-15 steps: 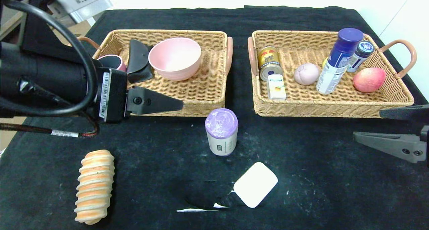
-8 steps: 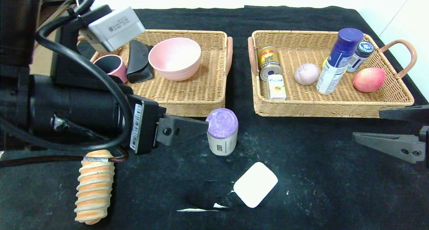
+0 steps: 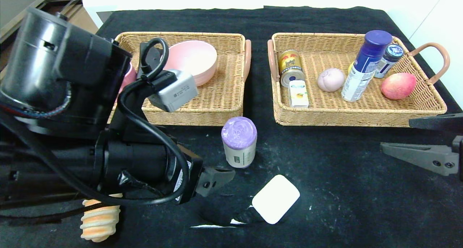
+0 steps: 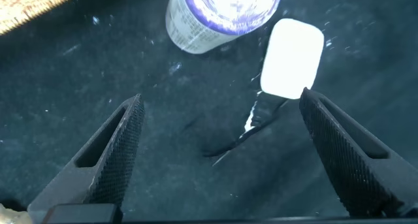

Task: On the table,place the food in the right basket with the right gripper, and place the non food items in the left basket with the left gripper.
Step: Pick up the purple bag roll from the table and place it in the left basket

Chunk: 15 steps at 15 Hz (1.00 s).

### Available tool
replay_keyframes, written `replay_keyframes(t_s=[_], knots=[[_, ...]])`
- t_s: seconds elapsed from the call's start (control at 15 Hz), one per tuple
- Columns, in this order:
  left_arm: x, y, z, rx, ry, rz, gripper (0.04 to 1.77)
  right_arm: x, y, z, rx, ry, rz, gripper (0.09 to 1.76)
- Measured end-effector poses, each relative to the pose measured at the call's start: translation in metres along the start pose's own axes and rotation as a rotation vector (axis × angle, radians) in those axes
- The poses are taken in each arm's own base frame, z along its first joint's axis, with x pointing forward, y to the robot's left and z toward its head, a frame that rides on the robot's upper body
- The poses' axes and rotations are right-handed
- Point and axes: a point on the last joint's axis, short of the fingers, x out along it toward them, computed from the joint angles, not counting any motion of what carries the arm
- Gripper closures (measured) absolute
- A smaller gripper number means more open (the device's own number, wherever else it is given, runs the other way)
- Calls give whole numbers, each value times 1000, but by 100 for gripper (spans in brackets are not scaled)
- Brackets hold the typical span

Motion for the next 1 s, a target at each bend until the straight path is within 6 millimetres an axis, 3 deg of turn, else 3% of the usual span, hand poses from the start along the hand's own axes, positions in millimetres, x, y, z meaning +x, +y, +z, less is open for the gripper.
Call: replay_keyframes(t_s=[0.47, 1.0], knots=[[34, -16, -2, 62, 61, 96, 9, -1, 0, 1, -2, -7, -3, 14], [60, -31, 11, 80, 8, 119, 9, -3, 0, 2, -2, -14, -5, 14]])
